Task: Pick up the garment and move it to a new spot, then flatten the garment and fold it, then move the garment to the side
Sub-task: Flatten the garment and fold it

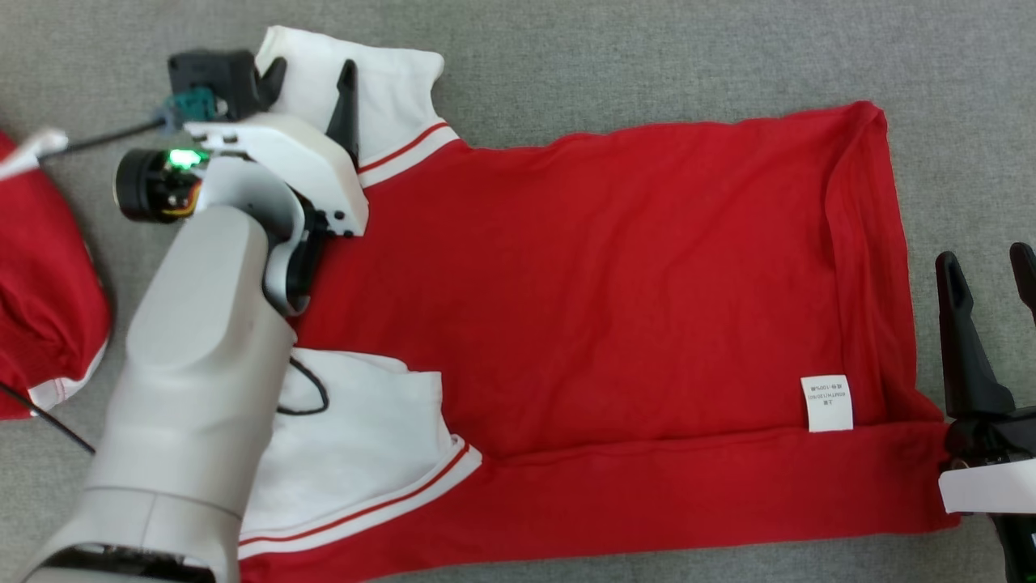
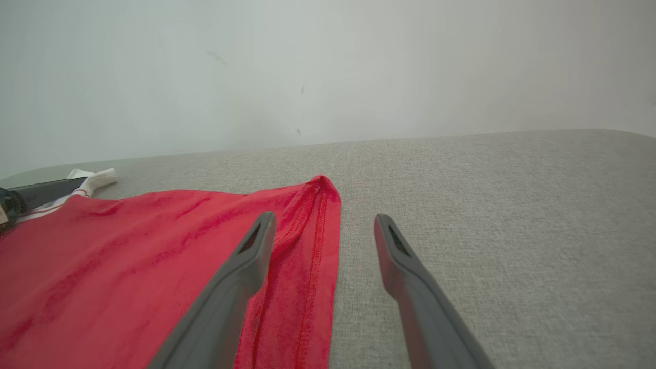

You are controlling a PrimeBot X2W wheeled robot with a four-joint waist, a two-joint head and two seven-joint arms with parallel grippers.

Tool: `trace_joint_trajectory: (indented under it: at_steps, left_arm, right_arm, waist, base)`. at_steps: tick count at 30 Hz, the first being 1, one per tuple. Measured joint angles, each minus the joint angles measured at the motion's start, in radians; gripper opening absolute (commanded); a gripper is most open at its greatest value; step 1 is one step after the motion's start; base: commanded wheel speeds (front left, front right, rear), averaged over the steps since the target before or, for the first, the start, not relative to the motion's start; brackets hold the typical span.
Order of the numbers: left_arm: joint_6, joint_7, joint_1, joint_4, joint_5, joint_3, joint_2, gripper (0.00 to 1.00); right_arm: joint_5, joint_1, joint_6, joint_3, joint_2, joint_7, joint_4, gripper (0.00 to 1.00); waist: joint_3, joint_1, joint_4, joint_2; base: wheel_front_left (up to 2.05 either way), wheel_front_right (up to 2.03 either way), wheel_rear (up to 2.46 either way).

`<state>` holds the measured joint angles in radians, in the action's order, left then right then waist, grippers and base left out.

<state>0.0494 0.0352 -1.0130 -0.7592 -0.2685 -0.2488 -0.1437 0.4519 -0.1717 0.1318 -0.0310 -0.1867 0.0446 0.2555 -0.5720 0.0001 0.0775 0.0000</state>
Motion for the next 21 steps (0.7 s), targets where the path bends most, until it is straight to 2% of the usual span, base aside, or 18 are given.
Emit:
trace_joint_trajectory:
  at_steps: [8,9,10,15,21]
  left_arm:
    - [-0.028,0.063,-0.113,-0.207,-0.006,-0.023,0.021,1.00]
    - [-0.033,0.063,-0.119,-0.216,-0.005,-0.030,0.022,0.66]
    - [-0.032,0.053,-0.124,-0.226,-0.002,-0.038,0.023,0.00]
    - [-0.024,-0.034,-0.131,-0.263,0.016,-0.064,0.028,0.00]
    - [-0.045,-0.120,-0.146,-0.271,0.008,-0.077,0.060,0.00]
  right_arm:
    - [0.010,-0.015,0.000,-0.010,-0.022,0.016,-0.038,1.00]
    - [0.010,-0.023,0.000,-0.008,-0.027,0.018,-0.045,1.00]
    - [0.011,-0.036,0.000,-0.006,-0.033,0.026,-0.055,1.00]
    - [0.016,-0.116,0.000,0.016,-0.079,0.050,-0.136,1.00]
    - [0.037,-0.228,0.000,0.070,-0.119,0.070,-0.247,1.00]
  waist:
    - [0.006,-0.0002,-0.005,0.0000]
    - [0.008,-0.0002,-0.005,0.0000]
    - [0.009,-0.0001,-0.006,0.0000]
    - [0.020,0.0000,-0.016,0.0000]
    - [0.020,0.0000,-0.062,0.0000]
  base:
    - [0.00,0.00,0.00]
    - [0.00,0.00,0.00]
    - [0.00,0.00,0.00]
    - [0.00,0.00,0.00]
    - [0.00,0.00,0.00]
